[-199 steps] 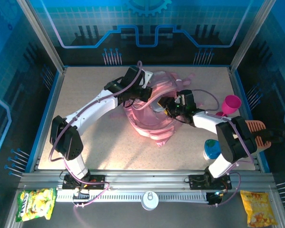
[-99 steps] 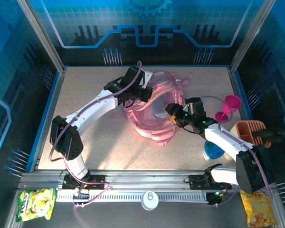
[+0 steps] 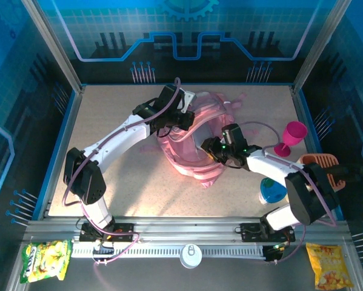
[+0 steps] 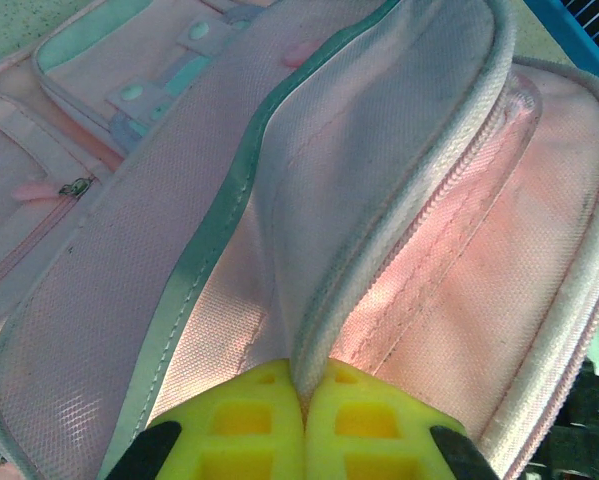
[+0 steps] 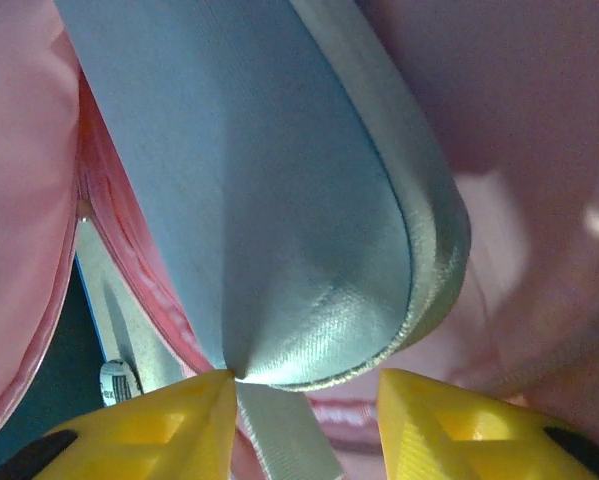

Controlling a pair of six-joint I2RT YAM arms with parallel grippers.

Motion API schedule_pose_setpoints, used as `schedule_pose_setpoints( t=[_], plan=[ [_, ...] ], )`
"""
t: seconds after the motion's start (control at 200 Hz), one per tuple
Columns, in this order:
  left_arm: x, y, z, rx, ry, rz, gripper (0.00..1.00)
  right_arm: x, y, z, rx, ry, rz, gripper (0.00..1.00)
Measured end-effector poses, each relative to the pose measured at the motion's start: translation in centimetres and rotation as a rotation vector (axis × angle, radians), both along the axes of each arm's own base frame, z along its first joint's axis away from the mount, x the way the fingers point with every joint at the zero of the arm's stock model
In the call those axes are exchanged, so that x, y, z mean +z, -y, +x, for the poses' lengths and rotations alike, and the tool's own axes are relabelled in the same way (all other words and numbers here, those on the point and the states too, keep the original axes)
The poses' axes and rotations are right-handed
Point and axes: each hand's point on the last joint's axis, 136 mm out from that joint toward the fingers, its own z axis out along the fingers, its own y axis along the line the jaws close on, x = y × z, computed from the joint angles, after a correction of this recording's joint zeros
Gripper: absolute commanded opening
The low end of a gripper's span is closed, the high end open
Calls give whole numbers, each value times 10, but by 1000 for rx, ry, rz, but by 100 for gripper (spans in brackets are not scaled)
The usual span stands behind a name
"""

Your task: Pack the student bag

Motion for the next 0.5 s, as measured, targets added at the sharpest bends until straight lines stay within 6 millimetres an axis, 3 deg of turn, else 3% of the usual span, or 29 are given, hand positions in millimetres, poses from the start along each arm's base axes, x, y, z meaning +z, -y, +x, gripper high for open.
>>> schedule_pose_setpoints(
  t=[0.305, 0.5],
  plan=[
    [0, 1, -1, -6, -3, -6, 0, 11, -21, 54, -23, 107, 25, 26],
    [1, 2, -1, 2, -7, -18, 0, -3, -32, 81, -37, 158, 45, 22]
  ],
)
